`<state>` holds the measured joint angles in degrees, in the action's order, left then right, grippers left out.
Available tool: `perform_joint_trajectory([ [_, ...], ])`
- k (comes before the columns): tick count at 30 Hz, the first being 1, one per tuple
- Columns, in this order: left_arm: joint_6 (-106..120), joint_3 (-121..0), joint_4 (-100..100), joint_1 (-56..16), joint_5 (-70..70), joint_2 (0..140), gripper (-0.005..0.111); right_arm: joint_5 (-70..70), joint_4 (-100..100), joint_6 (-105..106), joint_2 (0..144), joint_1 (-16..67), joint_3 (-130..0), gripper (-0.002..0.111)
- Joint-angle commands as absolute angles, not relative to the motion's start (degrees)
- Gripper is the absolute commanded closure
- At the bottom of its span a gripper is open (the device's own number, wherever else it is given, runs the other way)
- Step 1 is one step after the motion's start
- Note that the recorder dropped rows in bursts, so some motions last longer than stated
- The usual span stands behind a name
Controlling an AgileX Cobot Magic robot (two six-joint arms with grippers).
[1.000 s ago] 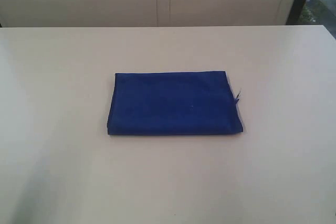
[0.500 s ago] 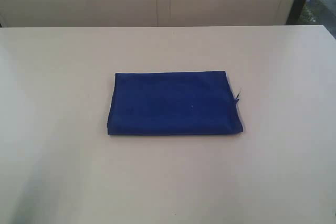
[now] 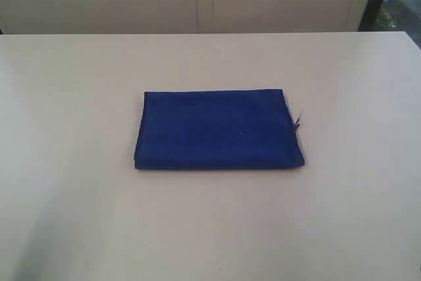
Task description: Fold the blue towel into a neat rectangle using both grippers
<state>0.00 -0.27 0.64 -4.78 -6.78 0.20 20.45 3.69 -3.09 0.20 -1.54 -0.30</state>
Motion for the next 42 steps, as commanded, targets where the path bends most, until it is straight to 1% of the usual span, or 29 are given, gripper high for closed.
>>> perform_joint_trajectory([
  [1,0.00,0.00,1.26,-4.71,-6.92,0.00,0.107,19.64,3.95,-3.39,0.00,-1.73,0.00,0.108],
  [10,0.00,0.00,1.26,-4.71,-6.92,0.00,0.107,19.64,3.95,-3.39,0.00,-1.73,0.00,0.108],
  [18,0.00,0.00,1.26,-4.71,-2.99,0.00,0.107,19.64,3.95,-3.39,0.00,-1.73,0.00,0.108],
  [36,0.00,0.00,1.26,-4.71,-12.75,0.00,0.107,19.64,3.95,-3.39,0.00,-1.73,0.00,0.108],
  [42,0.00,0.00,1.26,-4.71,-12.75,0.00,0.107,19.64,3.95,-3.39,0.00,-1.73,0.00,0.108],
])
